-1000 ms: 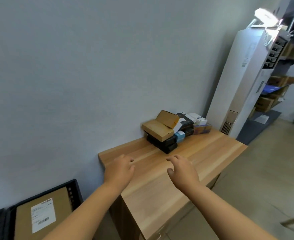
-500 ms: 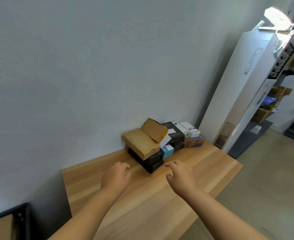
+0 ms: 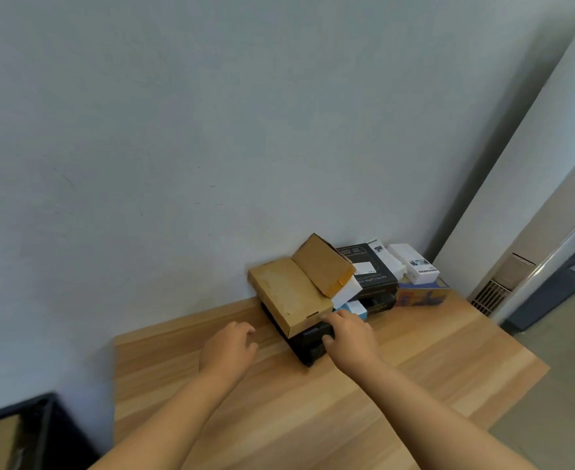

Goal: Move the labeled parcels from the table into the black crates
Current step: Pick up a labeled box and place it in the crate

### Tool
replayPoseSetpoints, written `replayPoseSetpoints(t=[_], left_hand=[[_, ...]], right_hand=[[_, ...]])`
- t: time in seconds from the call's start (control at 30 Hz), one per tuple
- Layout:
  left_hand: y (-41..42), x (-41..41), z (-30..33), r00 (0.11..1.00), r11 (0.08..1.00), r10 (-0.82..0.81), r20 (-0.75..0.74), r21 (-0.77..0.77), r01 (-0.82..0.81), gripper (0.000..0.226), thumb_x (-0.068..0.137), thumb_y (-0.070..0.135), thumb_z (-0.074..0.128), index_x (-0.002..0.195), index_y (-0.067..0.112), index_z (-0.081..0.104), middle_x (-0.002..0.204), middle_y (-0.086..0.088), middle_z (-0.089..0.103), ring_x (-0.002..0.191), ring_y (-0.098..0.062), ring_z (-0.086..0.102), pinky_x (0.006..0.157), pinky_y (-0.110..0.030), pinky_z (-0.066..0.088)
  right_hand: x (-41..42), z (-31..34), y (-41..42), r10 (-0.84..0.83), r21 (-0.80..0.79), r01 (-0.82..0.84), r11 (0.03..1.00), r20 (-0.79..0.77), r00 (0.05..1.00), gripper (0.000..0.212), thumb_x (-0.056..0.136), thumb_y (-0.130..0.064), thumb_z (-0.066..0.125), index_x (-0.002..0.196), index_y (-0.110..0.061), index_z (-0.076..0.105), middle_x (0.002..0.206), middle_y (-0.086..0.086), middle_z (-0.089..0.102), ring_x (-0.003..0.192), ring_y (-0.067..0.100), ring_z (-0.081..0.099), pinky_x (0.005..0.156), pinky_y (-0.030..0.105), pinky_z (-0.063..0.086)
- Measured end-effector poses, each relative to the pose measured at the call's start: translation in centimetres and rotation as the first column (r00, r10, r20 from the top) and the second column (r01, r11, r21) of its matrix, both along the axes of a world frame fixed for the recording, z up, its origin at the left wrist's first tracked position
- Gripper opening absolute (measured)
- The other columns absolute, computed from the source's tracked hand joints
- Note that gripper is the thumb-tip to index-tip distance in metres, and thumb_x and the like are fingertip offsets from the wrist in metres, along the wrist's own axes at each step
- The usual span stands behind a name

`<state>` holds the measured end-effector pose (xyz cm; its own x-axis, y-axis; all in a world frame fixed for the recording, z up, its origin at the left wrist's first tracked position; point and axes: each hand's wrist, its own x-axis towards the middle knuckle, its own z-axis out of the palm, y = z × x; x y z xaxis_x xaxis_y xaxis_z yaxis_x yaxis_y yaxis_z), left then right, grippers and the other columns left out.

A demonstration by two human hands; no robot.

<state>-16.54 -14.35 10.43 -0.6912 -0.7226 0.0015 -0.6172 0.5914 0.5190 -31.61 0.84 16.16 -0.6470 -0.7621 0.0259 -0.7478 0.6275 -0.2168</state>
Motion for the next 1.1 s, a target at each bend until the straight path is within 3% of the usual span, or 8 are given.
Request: replayPoseSetpoints(t=[0.2,0.4,0.53,0.63,0.73,0.8,0.93,1.1], left_hand=[[0.0,-4.6,-1.1,0.991,0.993,0.116,0.069,0.018,-0.118,0.036,0.092,0.039,0.051,0.127,0.03,0.053,0.129,0.009,0.054,0.114,-0.01,0.055,0.084,-0.028,0.047],[0.6,-10.7,-2.4,0.963,0.952,0.235,0.132,0.169,-0.255,0.04,0.092,0.044,0.051,0.127,0.025,0.053,0.123,0.006,0.06,0.111,-0.014,0.057,0.088,-0.031,0.048],[0.7,-14.3,-3.4,0.935,0.883,0.328,0.137,0.308,-0.355,0.043,0.094,0.042,0.049,0.128,0.016,0.051,0.123,-0.001,0.06,0.109,-0.019,0.057,0.089,-0.03,0.047],[0.8,-16.3,-4.1,0.893,0.772,0.443,0.079,0.474,-0.424,0.047,0.096,0.036,0.049,0.133,0.008,0.044,0.13,-0.007,0.055,0.115,-0.024,0.054,0.086,-0.026,0.043],[0.7,-17.3,-4.7,0.835,0.668,0.547,0.05,0.575,-0.472,0.05,0.094,0.032,0.053,0.134,0.003,0.041,0.131,-0.014,0.055,0.115,-0.029,0.054,0.091,-0.031,0.046],[0.7,-17.6,-4.9,0.801,0.614,0.598,0.034,0.623,-0.485,0.055,0.093,0.03,0.056,0.136,0.001,0.038,0.129,-0.015,0.055,0.112,-0.03,0.055,0.091,-0.036,0.049],[0.8,-17.3,-4.1,0.751,0.538,0.659,0.031,0.679,-0.5,0.067,0.091,0.027,0.06,0.144,0.002,0.027,0.138,-0.015,0.047,0.117,-0.031,0.052,0.096,-0.04,0.048],[0.5,-14.5,-2.3,0.722,0.537,0.692,-0.007,0.673,-0.508,0.058,0.092,0.02,0.058,0.142,0.007,0.033,0.134,-0.014,0.052,0.115,-0.029,0.054,0.098,-0.041,0.047]], right_hand=[[-6.0,-1.8,-2.7,0.157,0.001,-0.157,0.988,0.014,0.988,0.039,0.093,-0.022,0.051,0.132,-0.024,0.052,0.131,-0.003,0.052,0.119,0.017,0.047,0.099,0.032,0.043],[-13.4,-2.3,-4.0,0.334,0.027,-0.334,0.942,-0.125,0.934,0.041,0.092,-0.019,0.047,0.133,-0.024,0.05,0.132,-0.002,0.049,0.121,0.02,0.042,0.097,0.031,0.033],[-17.6,-2.6,-4.6,0.429,0.058,-0.428,0.902,-0.237,0.872,0.035,0.089,-0.019,0.052,0.123,-0.021,0.058,0.138,-0.001,0.046,0.131,0.023,0.036,0.108,0.035,0.026],[-20.0,-3.2,-5.3,0.484,0.092,-0.48,0.872,-0.303,0.821,0.028,0.08,-0.02,0.064,0.107,-0.018,0.069,0.138,0.005,0.052,0.137,0.027,0.036,0.112,0.044,0.024],[-21.6,-3.9,-5.9,0.544,0.164,-0.519,0.839,-0.302,0.783,0.026,0.071,-0.02,0.074,0.096,-0.016,0.072,0.139,0.009,0.052,0.137,0.032,0.036,0.112,0.051,0.022],[-22.2,-4.1,-6.3,0.566,0.183,-0.536,0.824,-0.311,0.764,0.032,0.07,-0.021,0.076,0.101,-0.017,0.071,0.14,0.01,0.051,0.138,0.033,0.034,0.112,0.052,0.021],[-22.8,-4.4,-6.7,0.601,0.209,-0.563,0.799,-0.288,0.746,0.039,0.09,-0.024,0.054,0.129,-0.018,0.053,0.153,0.007,0.029,0.146,0.028,0.009,0.117,0.049,0.001],[-22.1,-5.1,-6.9,0.624,0.241,-0.576,0.781,-0.255,0.739,0.033,0.09,-0.019,0.05,0.123,-0.017,0.055,0.141,0.005,0.044,0.143,0.026,0.019,0.116,0.048,0.007]])
